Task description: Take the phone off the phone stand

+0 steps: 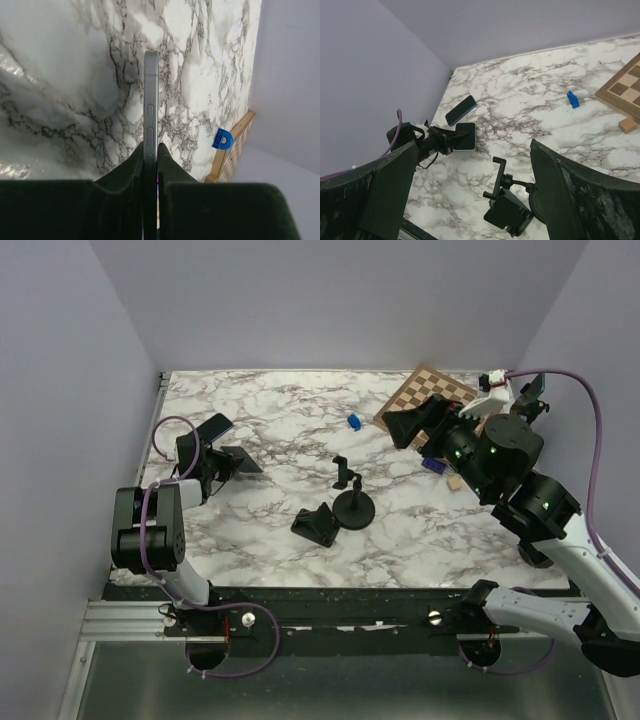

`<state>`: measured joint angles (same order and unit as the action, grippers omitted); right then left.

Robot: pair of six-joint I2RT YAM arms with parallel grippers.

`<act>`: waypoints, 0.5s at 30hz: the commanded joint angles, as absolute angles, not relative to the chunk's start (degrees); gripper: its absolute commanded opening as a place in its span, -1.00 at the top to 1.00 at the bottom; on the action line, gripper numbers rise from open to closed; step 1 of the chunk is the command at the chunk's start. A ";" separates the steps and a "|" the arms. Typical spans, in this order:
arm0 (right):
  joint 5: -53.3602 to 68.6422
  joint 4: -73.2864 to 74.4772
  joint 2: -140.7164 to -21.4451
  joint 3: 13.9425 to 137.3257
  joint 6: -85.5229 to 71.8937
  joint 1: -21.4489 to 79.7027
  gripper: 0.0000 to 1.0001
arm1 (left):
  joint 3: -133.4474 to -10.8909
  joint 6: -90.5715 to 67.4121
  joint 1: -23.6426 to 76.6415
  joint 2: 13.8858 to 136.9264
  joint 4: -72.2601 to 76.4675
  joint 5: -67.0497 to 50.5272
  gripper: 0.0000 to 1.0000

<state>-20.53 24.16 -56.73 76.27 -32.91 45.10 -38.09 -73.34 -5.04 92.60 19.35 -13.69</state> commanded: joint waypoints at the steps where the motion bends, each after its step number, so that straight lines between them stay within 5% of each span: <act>1: -23.78 26.19 -54.28 75.33 -31.91 45.18 -1.00 | -44.07 -71.45 -6.50 96.38 20.57 -19.80 0.82; 15: -25.03 28.31 -56.40 78.90 -29.38 45.18 -1.00 | -51.07 -67.33 -7.51 98.63 10.39 -22.55 -0.09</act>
